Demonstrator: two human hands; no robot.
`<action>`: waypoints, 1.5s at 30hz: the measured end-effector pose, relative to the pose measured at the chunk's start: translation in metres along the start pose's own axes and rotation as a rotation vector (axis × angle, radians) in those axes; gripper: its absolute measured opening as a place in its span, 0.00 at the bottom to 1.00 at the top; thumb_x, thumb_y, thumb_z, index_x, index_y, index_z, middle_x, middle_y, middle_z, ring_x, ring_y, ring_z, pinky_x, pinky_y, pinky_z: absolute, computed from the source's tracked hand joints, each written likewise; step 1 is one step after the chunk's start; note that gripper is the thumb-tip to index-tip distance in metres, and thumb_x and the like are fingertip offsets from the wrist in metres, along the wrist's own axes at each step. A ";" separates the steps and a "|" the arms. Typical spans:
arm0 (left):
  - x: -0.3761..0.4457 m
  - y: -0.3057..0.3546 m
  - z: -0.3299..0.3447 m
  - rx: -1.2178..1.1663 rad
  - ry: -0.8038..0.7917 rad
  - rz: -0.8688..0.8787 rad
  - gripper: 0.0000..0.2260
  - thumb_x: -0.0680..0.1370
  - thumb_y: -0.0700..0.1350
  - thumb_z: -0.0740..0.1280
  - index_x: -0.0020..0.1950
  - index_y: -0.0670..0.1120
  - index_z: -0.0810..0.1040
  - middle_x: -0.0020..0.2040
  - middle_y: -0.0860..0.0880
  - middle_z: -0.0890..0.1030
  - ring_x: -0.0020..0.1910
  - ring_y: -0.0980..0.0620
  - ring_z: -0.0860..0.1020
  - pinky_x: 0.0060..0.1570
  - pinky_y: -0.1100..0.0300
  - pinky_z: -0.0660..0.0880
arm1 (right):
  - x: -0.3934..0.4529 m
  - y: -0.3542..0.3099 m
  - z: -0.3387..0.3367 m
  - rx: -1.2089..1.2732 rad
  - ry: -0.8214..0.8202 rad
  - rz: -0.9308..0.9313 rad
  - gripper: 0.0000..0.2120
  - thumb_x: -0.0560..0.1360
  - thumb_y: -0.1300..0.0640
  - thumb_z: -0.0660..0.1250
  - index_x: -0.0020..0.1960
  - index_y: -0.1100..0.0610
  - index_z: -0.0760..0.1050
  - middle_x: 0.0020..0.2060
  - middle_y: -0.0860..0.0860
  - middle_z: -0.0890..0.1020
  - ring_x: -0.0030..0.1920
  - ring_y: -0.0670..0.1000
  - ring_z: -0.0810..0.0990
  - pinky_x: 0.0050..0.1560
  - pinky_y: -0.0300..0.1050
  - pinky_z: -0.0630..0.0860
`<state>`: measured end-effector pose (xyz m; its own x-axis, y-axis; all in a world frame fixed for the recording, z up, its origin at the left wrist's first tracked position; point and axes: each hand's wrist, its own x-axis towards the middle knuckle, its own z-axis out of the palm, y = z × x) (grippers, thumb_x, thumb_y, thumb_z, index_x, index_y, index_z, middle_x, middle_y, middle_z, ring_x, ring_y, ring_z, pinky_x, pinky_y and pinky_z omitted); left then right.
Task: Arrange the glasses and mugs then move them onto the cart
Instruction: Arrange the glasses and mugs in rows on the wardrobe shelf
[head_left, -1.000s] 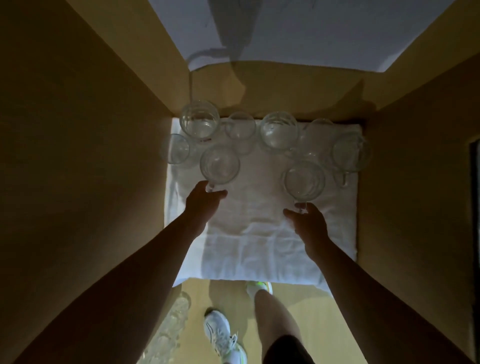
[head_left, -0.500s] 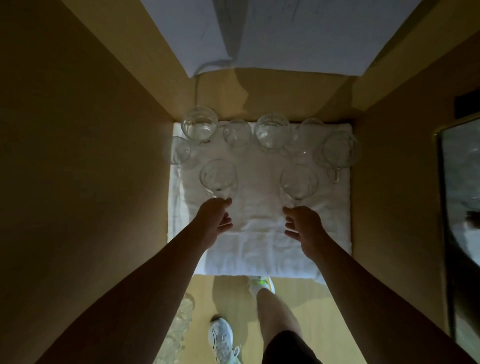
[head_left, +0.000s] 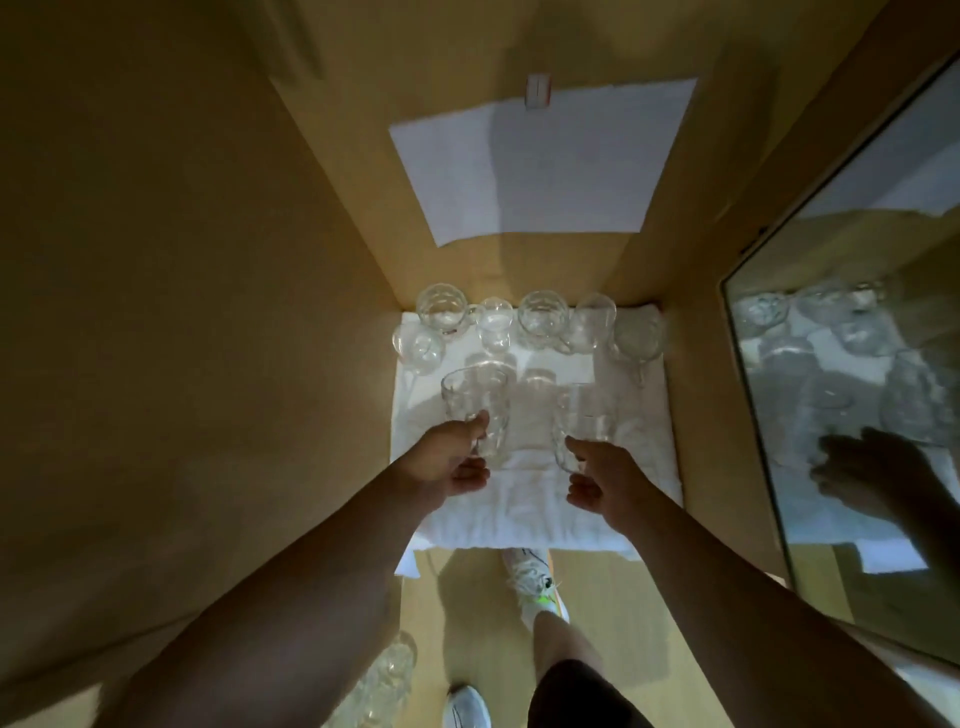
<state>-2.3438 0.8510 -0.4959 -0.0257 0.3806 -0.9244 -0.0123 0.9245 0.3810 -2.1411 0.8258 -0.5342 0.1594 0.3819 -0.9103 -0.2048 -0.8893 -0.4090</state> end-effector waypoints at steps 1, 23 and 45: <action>-0.015 0.001 -0.002 0.007 -0.006 0.022 0.18 0.79 0.57 0.70 0.60 0.45 0.77 0.54 0.39 0.78 0.48 0.43 0.79 0.50 0.52 0.82 | -0.014 -0.002 0.000 -0.002 -0.007 -0.021 0.09 0.79 0.53 0.70 0.52 0.57 0.74 0.38 0.55 0.73 0.38 0.53 0.73 0.55 0.57 0.79; -0.368 0.045 -0.048 -0.266 -0.156 0.673 0.17 0.81 0.59 0.64 0.57 0.46 0.76 0.52 0.42 0.82 0.47 0.45 0.81 0.48 0.51 0.81 | -0.347 -0.067 -0.006 0.077 -0.248 -0.749 0.17 0.83 0.44 0.60 0.45 0.57 0.67 0.31 0.51 0.61 0.28 0.51 0.60 0.26 0.43 0.60; -0.479 -0.064 -0.046 -0.296 -0.100 0.828 0.10 0.80 0.50 0.66 0.44 0.45 0.73 0.38 0.47 0.73 0.41 0.44 0.76 0.40 0.49 0.82 | -0.489 0.042 -0.073 0.094 -0.187 -0.950 0.18 0.80 0.45 0.61 0.39 0.58 0.71 0.47 0.66 0.81 0.41 0.60 0.82 0.47 0.57 0.85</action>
<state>-2.3771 0.6088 -0.0764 -0.0531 0.9382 -0.3420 -0.2869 0.3137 0.9052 -2.1568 0.5832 -0.1017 0.1438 0.9712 -0.1901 -0.1472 -0.1690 -0.9746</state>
